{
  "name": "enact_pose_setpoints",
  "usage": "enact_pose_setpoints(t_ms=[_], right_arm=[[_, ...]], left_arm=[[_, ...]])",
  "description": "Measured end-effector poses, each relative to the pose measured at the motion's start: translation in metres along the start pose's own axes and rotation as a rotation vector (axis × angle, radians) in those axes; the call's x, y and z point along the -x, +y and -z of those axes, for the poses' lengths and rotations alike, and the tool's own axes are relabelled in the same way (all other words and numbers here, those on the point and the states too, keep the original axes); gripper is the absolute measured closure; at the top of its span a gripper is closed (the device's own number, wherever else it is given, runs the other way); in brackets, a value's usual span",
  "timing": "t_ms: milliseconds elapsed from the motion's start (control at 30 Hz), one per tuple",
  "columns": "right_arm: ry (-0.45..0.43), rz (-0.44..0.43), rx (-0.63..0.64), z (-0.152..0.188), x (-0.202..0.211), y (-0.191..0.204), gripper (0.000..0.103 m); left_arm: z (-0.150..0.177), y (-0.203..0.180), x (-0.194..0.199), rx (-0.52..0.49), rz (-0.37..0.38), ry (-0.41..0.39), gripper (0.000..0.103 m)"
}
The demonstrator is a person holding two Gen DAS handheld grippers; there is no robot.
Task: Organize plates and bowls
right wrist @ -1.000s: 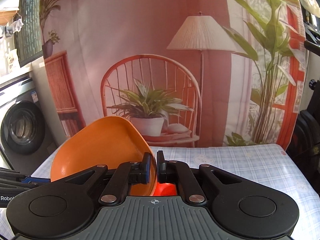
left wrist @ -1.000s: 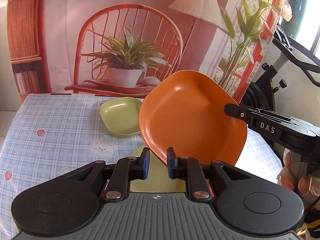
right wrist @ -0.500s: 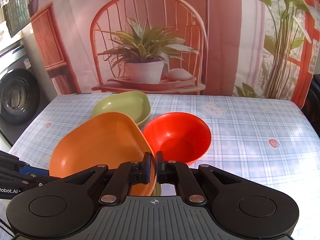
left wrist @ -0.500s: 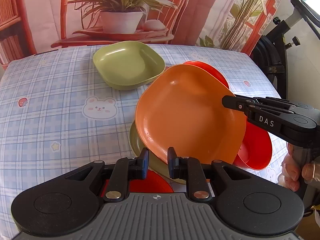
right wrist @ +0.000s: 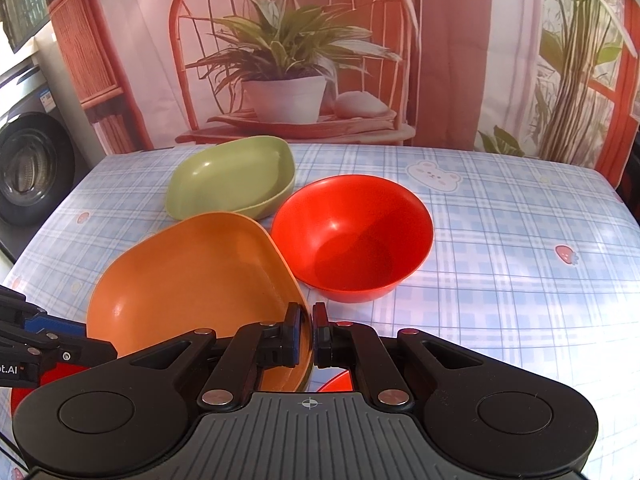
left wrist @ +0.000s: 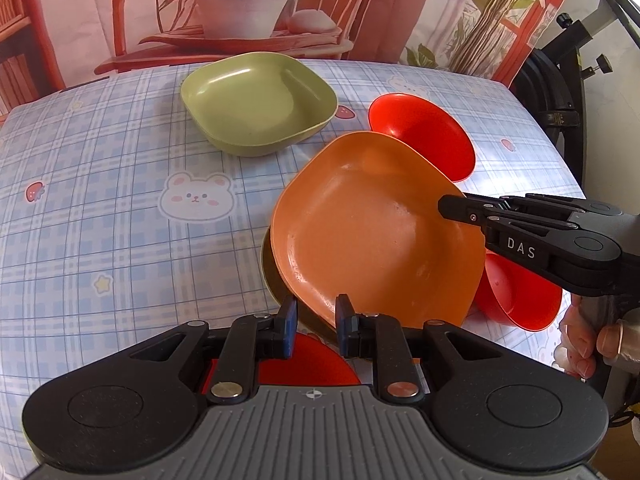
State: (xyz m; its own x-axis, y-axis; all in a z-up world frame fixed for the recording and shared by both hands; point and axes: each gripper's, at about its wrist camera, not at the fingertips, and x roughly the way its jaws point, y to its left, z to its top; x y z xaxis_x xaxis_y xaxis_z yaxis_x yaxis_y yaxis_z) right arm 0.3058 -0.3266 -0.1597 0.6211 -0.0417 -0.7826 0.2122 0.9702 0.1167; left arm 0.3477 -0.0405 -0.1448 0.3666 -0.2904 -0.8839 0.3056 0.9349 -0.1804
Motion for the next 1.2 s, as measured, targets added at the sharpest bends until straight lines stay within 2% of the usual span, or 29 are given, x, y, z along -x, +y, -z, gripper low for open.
enact_pose_setpoints(t_ms=[567,733,1000,1200], right_arm=[[0.051,0.034,0.027,0.004,-0.013,0.004,0.096],[0.055,0.052,0.03,0.004,-0.013,0.004,0.096],[0.037,0.064,0.012,0.005,-0.004,0.001,0.093],[-0.002,0.052,0.008,0.001,0.007,0.0,0.097]], left_arm=[[-0.006,0.007,-0.007,-0.021,0.011,0.029,0.081],[-0.006,0.013,0.002,-0.032,-0.019,0.009,0.081],[-0.022,0.028,-0.002,0.042,-0.097,-0.053,0.081],[-0.028,0.022,-0.005,0.016,-0.113,-0.075,0.081]])
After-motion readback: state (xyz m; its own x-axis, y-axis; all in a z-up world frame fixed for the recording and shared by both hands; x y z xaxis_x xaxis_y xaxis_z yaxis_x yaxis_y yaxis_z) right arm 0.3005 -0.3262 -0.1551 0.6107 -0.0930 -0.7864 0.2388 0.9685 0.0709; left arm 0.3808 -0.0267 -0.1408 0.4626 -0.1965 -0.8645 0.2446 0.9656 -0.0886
